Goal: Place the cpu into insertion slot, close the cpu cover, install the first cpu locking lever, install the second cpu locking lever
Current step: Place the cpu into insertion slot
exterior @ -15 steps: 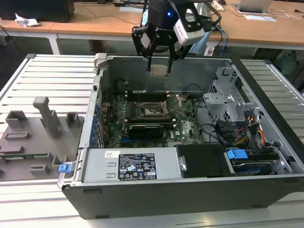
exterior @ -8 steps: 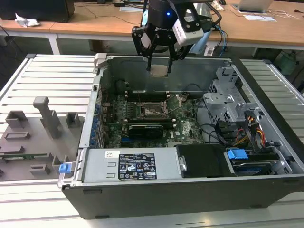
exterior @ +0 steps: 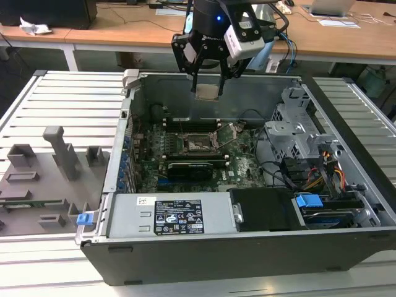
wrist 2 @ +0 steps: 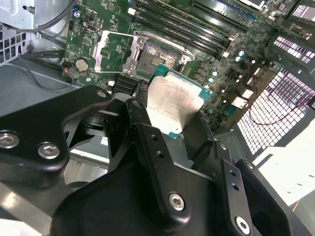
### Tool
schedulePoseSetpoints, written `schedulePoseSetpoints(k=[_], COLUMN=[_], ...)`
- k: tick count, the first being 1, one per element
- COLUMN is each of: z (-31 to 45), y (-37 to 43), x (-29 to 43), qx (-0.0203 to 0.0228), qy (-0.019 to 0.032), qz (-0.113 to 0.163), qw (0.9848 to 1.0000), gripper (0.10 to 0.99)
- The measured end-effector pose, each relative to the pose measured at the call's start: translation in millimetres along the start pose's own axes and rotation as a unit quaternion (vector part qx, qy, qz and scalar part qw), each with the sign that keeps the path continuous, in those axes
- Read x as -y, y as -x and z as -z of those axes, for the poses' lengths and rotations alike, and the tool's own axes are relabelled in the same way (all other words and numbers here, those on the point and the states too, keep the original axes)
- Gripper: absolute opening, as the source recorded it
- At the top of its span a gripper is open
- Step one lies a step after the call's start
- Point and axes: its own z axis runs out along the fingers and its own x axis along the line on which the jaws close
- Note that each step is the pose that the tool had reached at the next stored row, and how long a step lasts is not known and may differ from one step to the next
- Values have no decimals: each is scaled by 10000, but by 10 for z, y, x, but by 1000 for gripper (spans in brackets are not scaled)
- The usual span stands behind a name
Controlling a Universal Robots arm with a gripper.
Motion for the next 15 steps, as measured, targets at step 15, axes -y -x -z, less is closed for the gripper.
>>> schedulePoseSetpoints(k=[15], z=[0], y=[0], x=[0], qx=[9], qy=[2], qz=[-103], qw=[9999], gripper=[529])
